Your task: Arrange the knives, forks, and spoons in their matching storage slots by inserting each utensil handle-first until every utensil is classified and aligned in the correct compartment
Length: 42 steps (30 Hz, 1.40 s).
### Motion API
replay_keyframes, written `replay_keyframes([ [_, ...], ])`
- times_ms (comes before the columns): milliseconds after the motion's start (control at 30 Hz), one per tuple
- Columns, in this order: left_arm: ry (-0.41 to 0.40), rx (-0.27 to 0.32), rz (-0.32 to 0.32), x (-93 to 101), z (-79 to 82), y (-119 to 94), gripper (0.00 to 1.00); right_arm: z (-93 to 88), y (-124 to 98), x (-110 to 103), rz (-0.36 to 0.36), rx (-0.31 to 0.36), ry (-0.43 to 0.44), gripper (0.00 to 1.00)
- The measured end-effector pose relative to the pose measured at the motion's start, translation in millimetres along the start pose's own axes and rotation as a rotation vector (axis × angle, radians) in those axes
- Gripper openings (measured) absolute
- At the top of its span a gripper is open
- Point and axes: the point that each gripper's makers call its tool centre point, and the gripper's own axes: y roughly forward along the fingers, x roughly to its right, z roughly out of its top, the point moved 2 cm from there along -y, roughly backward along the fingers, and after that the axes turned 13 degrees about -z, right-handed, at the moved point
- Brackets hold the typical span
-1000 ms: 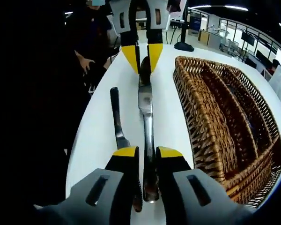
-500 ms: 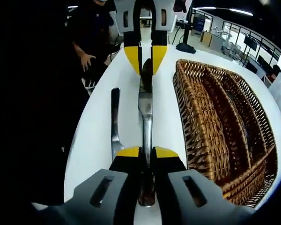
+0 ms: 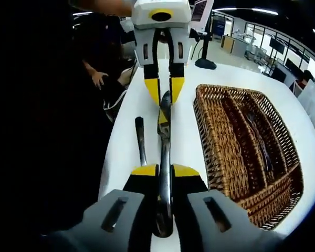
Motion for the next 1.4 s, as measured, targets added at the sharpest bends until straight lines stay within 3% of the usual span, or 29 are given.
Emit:
replay_keyframes([
  [233,-0.003,0.038,0.009,-4.1,3.2,-3,0.18,0.8,-4,-1,0.01,0.007,0.031,0.05],
  [400,-0.035,0.037,-0.052,0.9,-0.4,11,0.17,-1.0,-2,-7,0.011,-0.006,-0.016,0.05],
  [467,-0.088,0.032,-0.136,10.8,-2.5,18,0.11,-2.2,-1,-8,0.013,-0.014,-0.026,0.05],
  [533,-0.058,0.018,-0.116,7.7,-2.0,21,0.11,-2.2,0,-10,0.015,-0.019,-0.048,0.05],
  [633,-0.071,0.005,-0.151,11.7,-1.1,22,0.1,-5.1,0,-12,0.015,-0.029,-0.083,0.05],
  [933,-0.088,0.023,-0.159,9.9,-2.9,20,0.1,1.0,-2,-8,-0.023,-0.012,-0.135,0.05],
  [1000,-0.098,0.034,-0.169,10.1,-2.5,22,0.13,4.0,-2,-8,-0.019,-0.007,-0.147,0.05],
  [1100,-0.102,0.053,-0.163,7.7,0.3,27,0.24,9.0,0,-9,-0.022,0.001,-0.157,0.05],
  [1233,-0.082,0.007,-0.19,12.4,-0.2,35,0.11,10.8,2,-9,-0.025,-0.001,-0.174,0.05],
  [1400,-0.095,0.012,-0.217,15.2,5.5,30,0.1,7.8,-2,-10,-0.022,-0.008,-0.189,0.06],
])
